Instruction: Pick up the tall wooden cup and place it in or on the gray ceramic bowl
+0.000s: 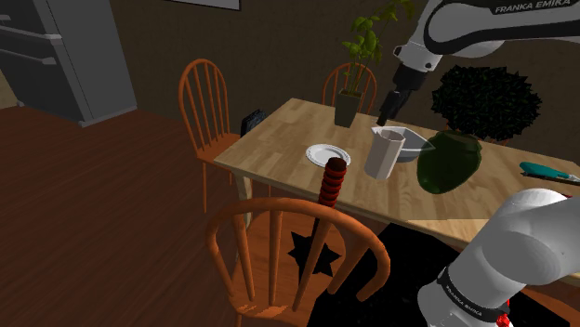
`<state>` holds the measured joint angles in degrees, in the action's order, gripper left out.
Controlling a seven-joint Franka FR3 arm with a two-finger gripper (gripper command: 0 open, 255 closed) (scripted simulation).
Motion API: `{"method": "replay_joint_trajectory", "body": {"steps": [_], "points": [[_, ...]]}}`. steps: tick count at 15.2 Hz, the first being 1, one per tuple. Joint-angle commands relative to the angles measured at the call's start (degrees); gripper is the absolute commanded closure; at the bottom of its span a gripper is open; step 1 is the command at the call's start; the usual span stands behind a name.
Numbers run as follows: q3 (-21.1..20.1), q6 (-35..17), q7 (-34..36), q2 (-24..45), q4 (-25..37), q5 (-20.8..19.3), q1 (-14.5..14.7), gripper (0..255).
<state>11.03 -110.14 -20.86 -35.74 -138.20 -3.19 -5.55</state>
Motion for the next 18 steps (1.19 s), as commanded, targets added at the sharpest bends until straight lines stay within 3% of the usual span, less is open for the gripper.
{"method": "replay_joint_trajectory", "body": {"steps": [1, 7, 13, 18], "points": [[2.1, -2.8, -2.0, 2.5, -0.5, -0.7, -0.7, 0], [8.0, -9.9, -7.9, 11.4, 0.7, -1.5, -2.1, 0], [13.8, -16.2, -14.9, 22.1, 4.3, 0.7, -2.8, 0], [14.4, -19.6, -15.8, 24.5, 3.0, 1.7, -2.6, 0]]}}
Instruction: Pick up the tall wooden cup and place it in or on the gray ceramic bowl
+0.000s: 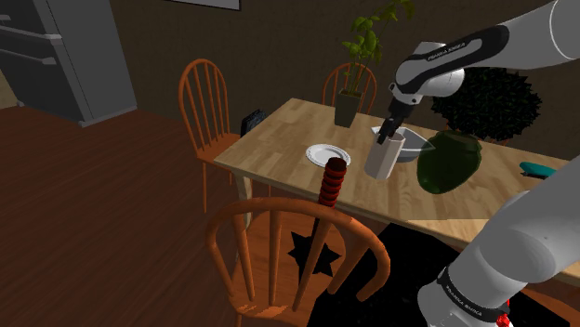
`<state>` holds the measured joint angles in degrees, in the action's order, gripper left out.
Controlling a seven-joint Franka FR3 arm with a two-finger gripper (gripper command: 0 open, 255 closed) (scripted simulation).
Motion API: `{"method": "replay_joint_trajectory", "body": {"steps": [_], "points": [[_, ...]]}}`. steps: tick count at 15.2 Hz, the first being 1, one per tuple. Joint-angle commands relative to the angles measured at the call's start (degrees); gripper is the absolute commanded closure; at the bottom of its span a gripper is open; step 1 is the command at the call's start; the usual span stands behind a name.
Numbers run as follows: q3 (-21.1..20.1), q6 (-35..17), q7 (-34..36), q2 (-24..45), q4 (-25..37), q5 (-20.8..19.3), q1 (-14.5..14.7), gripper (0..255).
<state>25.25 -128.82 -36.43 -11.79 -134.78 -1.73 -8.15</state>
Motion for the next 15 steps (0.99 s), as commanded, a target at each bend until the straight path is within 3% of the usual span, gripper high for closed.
{"method": "replay_joint_trajectory", "body": {"steps": [1, 3, 11, 12, 15], "points": [[0.2, -1.8, -0.4, 1.0, -0.8, 0.5, 0.1, 0], [0.5, -3.8, -1.0, 2.4, -1.6, 1.2, 0.3, 0], [0.5, -3.8, -1.0, 2.4, -1.6, 1.2, 0.3, 0], [0.5, -3.8, -1.0, 2.4, -1.6, 1.2, 0.3, 255], [0.5, -3.8, -1.0, 2.4, -1.6, 1.2, 0.3, 255]]}}
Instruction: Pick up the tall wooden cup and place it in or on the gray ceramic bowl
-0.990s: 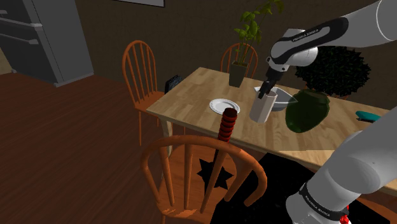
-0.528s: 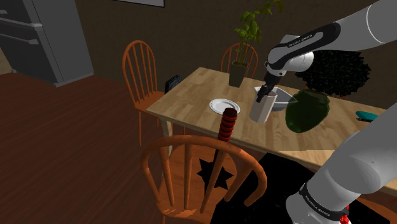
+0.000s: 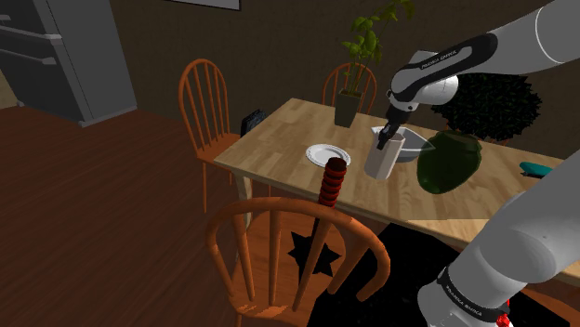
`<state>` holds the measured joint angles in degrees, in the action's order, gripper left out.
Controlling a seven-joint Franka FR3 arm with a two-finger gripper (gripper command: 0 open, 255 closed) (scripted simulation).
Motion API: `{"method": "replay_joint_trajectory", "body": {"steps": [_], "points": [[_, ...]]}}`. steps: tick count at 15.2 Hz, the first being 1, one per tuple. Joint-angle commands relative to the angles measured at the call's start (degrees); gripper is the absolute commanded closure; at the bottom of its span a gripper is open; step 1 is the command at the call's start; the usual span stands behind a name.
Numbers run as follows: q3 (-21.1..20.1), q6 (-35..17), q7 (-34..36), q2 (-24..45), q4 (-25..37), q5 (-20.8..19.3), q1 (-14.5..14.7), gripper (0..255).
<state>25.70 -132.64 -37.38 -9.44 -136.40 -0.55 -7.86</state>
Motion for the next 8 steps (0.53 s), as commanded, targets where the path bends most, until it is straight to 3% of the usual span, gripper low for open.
{"method": "replay_joint_trajectory", "body": {"steps": [1, 8], "points": [[0.0, 0.0, 0.0, 0.0, 0.0, 0.0, 0.0, 255], [-0.2, 1.6, 0.4, -0.9, 0.8, -0.5, -0.1, 255]]}}
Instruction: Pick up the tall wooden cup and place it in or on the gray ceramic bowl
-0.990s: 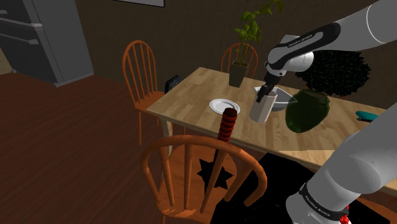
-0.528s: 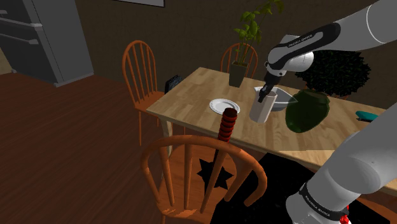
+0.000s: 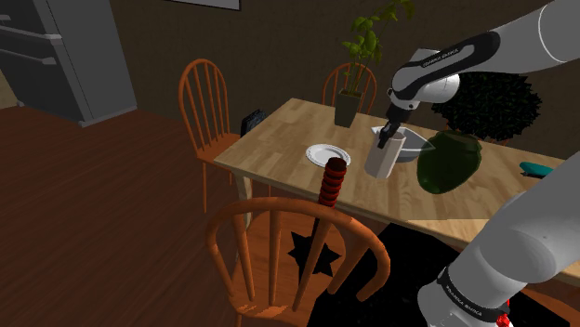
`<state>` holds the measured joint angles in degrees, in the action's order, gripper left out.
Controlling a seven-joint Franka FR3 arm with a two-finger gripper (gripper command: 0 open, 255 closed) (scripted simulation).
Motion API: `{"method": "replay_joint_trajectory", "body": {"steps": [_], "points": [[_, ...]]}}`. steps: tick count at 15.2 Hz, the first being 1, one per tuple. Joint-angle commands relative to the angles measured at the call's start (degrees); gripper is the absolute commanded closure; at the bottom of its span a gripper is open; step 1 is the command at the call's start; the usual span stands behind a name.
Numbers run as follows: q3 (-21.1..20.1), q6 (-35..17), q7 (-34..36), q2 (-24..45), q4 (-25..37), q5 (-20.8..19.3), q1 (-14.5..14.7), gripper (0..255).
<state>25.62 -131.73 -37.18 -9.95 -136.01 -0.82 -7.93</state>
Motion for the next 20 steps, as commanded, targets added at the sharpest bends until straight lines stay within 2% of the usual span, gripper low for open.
{"method": "replay_joint_trajectory", "body": {"steps": [1, 20], "points": [[-0.2, 1.5, 0.4, -0.8, 0.8, -0.4, -0.1, 255], [-1.9, 16.6, 2.8, -6.2, 10.9, -2.4, -0.3, 255]]}}
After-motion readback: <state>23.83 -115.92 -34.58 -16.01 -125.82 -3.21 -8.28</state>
